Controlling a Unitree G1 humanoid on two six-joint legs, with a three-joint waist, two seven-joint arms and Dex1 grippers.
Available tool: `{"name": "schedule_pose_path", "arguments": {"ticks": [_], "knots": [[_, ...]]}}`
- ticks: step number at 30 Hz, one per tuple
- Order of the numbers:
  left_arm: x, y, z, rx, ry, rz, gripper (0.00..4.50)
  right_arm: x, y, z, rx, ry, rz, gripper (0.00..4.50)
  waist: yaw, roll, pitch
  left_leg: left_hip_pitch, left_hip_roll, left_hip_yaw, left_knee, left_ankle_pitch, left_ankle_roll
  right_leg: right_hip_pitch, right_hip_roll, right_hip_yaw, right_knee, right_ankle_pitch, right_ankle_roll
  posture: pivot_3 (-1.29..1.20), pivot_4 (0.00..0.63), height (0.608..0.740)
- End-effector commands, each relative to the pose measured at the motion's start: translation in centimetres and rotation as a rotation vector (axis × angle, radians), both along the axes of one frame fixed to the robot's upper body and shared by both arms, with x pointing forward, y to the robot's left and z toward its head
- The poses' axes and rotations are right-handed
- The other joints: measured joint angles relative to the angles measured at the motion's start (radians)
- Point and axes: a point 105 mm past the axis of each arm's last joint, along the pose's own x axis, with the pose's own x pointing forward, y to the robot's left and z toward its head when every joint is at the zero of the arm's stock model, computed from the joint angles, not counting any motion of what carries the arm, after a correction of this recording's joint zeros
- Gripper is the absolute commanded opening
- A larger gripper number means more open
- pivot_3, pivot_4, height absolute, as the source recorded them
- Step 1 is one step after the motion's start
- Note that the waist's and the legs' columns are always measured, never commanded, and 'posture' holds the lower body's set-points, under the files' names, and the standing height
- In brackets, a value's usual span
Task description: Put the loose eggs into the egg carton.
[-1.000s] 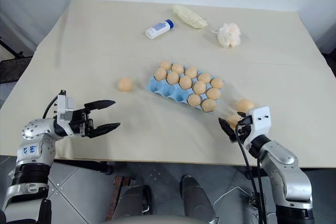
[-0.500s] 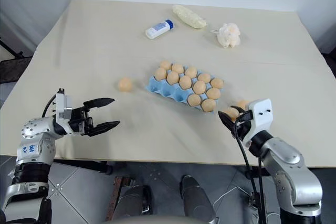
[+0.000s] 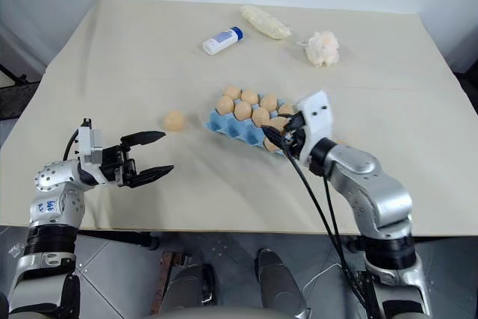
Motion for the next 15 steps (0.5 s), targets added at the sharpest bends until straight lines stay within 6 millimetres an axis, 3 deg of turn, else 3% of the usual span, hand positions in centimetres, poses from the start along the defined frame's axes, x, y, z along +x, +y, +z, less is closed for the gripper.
{"name": "schedule_pose_path", "arguments": {"ticks": [1, 7, 15], "knots": [[-0.1, 0.2, 1.1, -0.02, -0.051, 0.0, 4.5, 0.7, 1.4, 0.8, -0.016, -0.058, 0.036, 2.11, -0.001, 0.0, 0.0, 0.0, 0.0, 0.0, 0.0, 0.0, 0.0, 0.0, 0.0, 0.0, -0.001, 0.0, 0.0, 0.0, 0.15, 0.74], [-0.1, 0.1, 1.3, -0.022, -0.058, -0.005, 4.5, 2.1, 2.9, 0.0, -0.05, -0.071, 0.056, 2.11, -0.003, 0.0, 0.0, 0.0, 0.0, 0.001, 0.001, 0.0, 0.0, 0.0, 0.0, -0.001, 0.0, 0.0, 0.0, 0.0, 0.15, 0.74], [0.0, 0.0, 2.0, -0.036, -0.082, -0.005, 4.5, 2.3, 3.8, -0.5, -0.056, -0.079, 0.09, 2.11, -0.004, 0.0, 0.0, 0.0, 0.001, 0.001, 0.001, 0.0, 0.0, 0.0, 0.0, -0.001, 0.002, 0.0, 0.0, 0.0, 0.15, 0.74]]}}
